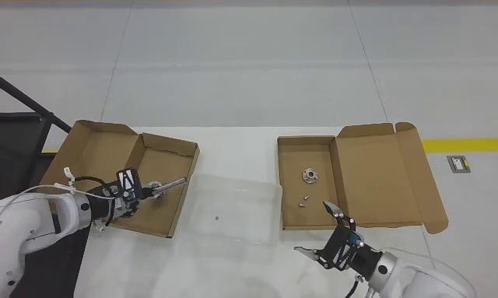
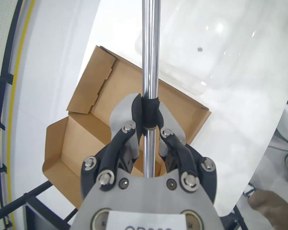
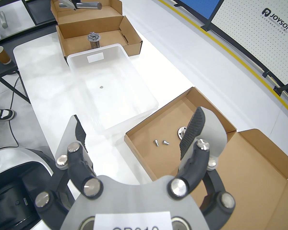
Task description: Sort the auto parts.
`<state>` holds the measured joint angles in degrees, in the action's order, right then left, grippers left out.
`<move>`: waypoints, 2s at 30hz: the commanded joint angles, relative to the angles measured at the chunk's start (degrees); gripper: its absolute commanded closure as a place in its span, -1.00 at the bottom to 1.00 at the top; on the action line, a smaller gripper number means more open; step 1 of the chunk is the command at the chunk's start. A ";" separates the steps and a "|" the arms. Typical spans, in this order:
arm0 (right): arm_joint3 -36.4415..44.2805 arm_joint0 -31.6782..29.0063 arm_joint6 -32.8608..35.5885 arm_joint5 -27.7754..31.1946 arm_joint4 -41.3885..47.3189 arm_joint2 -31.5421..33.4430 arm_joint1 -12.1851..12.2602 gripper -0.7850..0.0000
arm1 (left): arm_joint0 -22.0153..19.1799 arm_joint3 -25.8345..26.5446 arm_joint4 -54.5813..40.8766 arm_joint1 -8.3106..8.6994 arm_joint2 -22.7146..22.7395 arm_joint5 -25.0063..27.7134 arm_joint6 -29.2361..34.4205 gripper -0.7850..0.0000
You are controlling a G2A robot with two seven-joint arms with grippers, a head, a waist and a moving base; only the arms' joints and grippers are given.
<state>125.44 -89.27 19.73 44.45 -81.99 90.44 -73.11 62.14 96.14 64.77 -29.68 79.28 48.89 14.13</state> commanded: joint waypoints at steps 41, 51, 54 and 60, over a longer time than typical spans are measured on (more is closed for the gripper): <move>0.00 0.00 -0.01 0.01 0.00 0.00 0.00 -1.00 | -30.81 -46.15 -30.92 -15.63 -27.92 -21.06 21.23 0.65; 0.00 0.00 -0.01 0.01 0.00 0.00 0.00 -1.00 | -33.23 -49.92 -30.38 -17.32 -28.99 -19.78 21.02 0.22; 0.00 0.00 -0.01 0.01 0.00 0.00 0.00 -1.00 | -33.58 -50.12 -30.61 -17.50 -28.65 -18.48 20.27 0.20; 0.00 0.00 -0.01 0.01 0.00 0.00 0.00 -1.00 | -32.70 -48.25 -30.99 -16.59 -25.93 -14.90 17.79 0.19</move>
<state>125.44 -89.27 19.73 44.45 -81.99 90.44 -73.11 29.03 47.25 34.10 -46.55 52.66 33.10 32.51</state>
